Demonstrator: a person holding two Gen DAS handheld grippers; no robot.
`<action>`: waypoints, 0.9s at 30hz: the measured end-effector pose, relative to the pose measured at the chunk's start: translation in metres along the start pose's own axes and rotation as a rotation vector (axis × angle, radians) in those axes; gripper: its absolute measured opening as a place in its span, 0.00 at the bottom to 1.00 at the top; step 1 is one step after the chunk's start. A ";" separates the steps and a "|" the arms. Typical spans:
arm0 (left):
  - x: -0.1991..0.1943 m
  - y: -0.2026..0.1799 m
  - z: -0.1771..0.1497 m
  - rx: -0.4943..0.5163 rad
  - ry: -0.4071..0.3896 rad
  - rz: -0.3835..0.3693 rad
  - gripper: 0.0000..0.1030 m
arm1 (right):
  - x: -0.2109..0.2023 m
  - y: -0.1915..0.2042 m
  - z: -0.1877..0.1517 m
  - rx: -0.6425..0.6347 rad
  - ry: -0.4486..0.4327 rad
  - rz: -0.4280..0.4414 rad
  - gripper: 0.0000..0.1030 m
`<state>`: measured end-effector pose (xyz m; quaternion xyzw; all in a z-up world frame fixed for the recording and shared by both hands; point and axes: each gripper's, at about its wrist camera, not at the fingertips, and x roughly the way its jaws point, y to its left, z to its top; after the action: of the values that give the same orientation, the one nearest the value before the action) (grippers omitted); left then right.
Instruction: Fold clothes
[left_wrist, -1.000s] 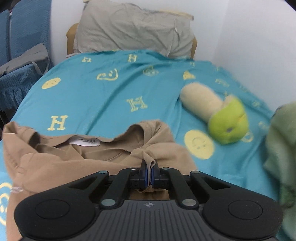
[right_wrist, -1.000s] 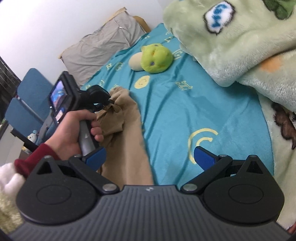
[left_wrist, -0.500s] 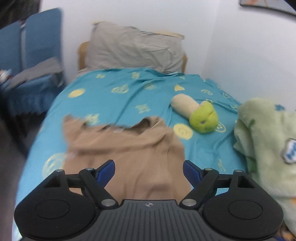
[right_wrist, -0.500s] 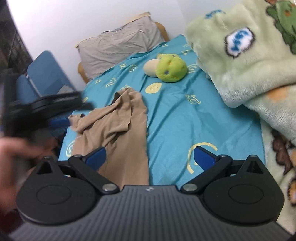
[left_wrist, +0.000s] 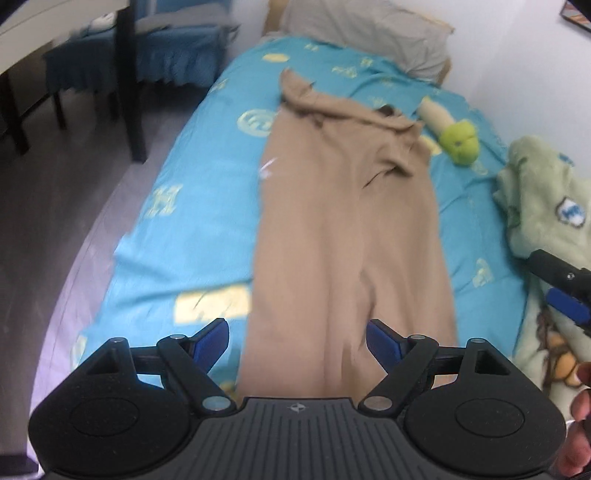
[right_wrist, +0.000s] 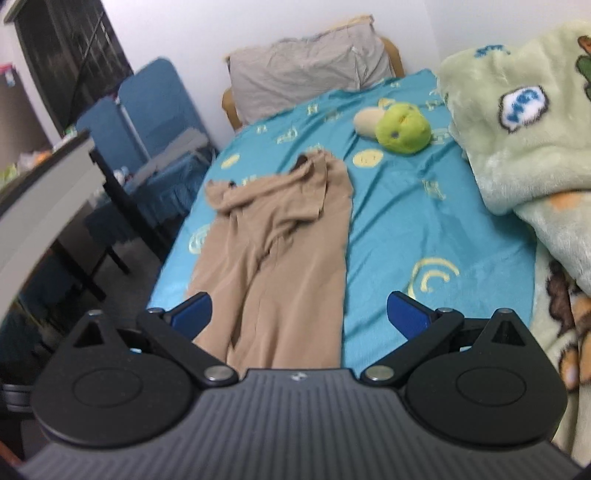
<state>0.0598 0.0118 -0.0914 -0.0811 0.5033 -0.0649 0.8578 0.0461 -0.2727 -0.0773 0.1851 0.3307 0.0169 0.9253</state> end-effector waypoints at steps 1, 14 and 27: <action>0.000 0.005 -0.006 -0.011 0.010 0.011 0.80 | 0.000 0.002 -0.005 -0.006 0.017 0.000 1.00; 0.024 0.032 -0.033 -0.056 0.126 -0.052 0.79 | 0.013 0.015 -0.040 0.017 0.164 -0.003 1.00; 0.033 0.057 -0.045 -0.159 0.224 -0.110 0.76 | 0.050 -0.032 -0.066 0.432 0.450 0.082 0.94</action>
<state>0.0381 0.0574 -0.1529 -0.1686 0.5942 -0.0803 0.7823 0.0415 -0.2734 -0.1660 0.3821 0.5153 0.0241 0.7667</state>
